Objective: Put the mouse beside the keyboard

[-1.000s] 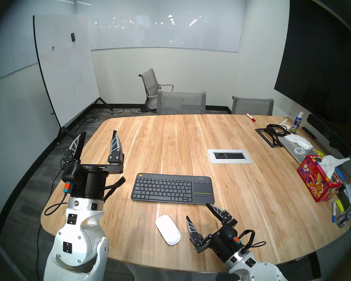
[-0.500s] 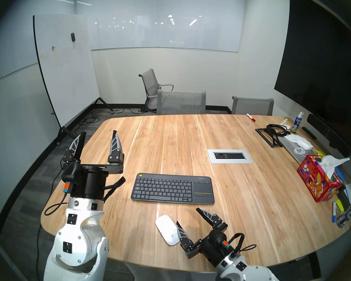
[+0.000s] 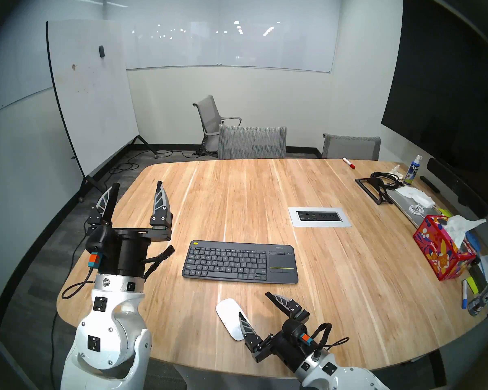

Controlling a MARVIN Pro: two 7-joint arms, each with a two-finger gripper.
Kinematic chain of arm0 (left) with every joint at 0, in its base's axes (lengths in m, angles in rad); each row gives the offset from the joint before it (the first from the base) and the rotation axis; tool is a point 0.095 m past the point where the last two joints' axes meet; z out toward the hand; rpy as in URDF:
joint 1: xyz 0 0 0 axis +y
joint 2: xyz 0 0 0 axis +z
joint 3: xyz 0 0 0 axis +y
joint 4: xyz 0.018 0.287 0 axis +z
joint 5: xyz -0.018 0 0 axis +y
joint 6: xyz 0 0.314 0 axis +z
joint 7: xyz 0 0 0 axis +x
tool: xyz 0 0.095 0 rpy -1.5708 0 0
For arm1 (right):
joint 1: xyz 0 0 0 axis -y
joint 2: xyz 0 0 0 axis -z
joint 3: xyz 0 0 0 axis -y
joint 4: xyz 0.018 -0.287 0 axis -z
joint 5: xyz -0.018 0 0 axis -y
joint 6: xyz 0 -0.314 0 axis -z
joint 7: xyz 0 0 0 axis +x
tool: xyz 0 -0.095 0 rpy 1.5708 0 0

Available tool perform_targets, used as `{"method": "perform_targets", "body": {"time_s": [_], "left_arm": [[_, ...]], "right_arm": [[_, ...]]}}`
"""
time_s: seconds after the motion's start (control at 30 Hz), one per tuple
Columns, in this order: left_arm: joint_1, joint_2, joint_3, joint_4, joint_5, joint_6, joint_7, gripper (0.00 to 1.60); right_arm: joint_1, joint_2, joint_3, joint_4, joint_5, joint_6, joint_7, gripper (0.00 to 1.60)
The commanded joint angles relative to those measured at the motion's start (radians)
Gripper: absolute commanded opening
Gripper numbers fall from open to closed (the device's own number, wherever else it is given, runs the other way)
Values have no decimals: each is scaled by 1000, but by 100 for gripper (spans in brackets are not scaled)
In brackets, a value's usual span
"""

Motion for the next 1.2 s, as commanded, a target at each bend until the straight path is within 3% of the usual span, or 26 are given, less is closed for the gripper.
{"method": "perform_targets", "body": {"time_s": [0.0,0.3,1.17], "left_arm": [[-1,1,0,-18,0,-1,-1,160],[-1,1,0,-18,0,-1,-1,160],[-1,1,0,-18,0,-1,-1,160]], "right_arm": [[25,29,-20,-33,20,31,-3,160],[64,33,-41,-7,88,110,-16,160],[189,66,-133,53,76,214,-52,160]]}}
